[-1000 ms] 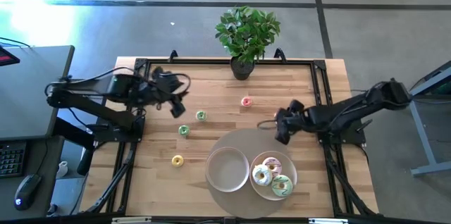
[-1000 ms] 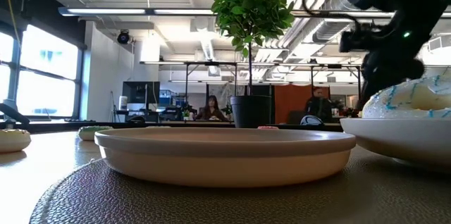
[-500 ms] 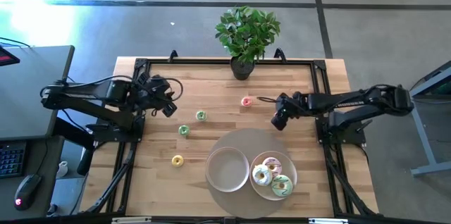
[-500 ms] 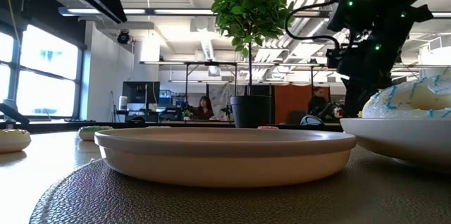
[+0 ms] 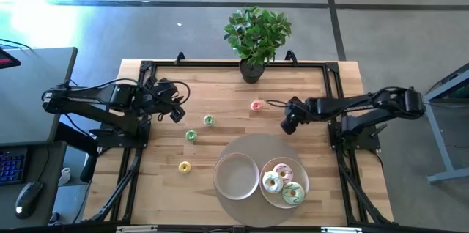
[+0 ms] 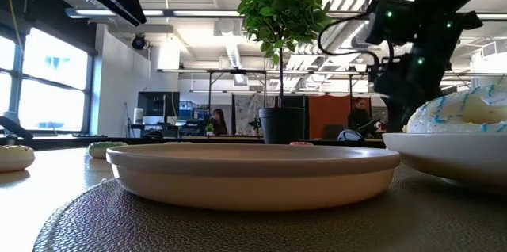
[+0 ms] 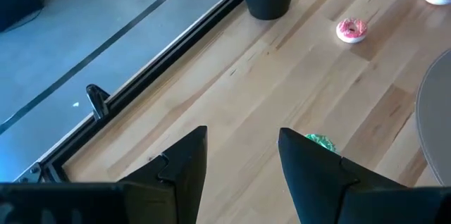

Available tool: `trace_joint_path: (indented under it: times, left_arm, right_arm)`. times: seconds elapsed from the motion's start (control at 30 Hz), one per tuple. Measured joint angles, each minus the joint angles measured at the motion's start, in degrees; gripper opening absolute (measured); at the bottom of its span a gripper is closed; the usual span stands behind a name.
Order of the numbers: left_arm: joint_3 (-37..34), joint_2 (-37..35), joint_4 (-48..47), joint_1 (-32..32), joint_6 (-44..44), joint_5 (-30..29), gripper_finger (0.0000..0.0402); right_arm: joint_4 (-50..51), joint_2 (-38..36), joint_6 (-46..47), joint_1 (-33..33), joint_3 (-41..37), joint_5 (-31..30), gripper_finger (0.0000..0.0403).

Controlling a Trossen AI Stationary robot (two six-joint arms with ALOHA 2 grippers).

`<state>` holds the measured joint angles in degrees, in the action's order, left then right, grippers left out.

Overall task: Pick & Place donuts
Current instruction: Put the right small pink donut into the left grey plate

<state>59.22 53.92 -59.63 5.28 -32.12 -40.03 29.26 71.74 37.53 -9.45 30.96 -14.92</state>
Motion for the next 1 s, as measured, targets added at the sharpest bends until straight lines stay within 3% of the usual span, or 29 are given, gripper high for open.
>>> trace_joint_path:
  times: [0.23,0.43,0.6,0.73,0.9,1.0]
  left_arm:
    - [0.0,0.4,0.02,0.0,0.04,1.47,0.0172]
    - [0.0,0.39,0.09,0.0,0.2,4.2,0.0172]
    - [-0.02,2.01,1.44,0.02,0.11,6.86,0.0172]
    - [0.0,3.25,3.48,0.02,0.27,6.8,0.0172]
    - [0.04,5.82,5.91,0.0,0.35,7.83,0.0172]
    - [-0.08,6.86,6.4,0.02,0.35,9.73,0.0172]
  right_arm:
    - [-1.89,6.22,1.25,1.23,0.17,-0.31,0.0222]
    - [-4.36,6.91,0.31,1.24,0.2,1.35,0.0209]
    - [-4.95,6.89,-1.23,1.24,0.15,2.12,0.0151]
    - [-8.43,6.66,-3.25,1.21,-0.05,6.21,0.0087]
    - [-22.86,5.74,-7.93,2.11,-0.02,16.83,0.0017]
    - [-35.85,5.75,-11.43,3.74,-0.02,20.02,0.0014]
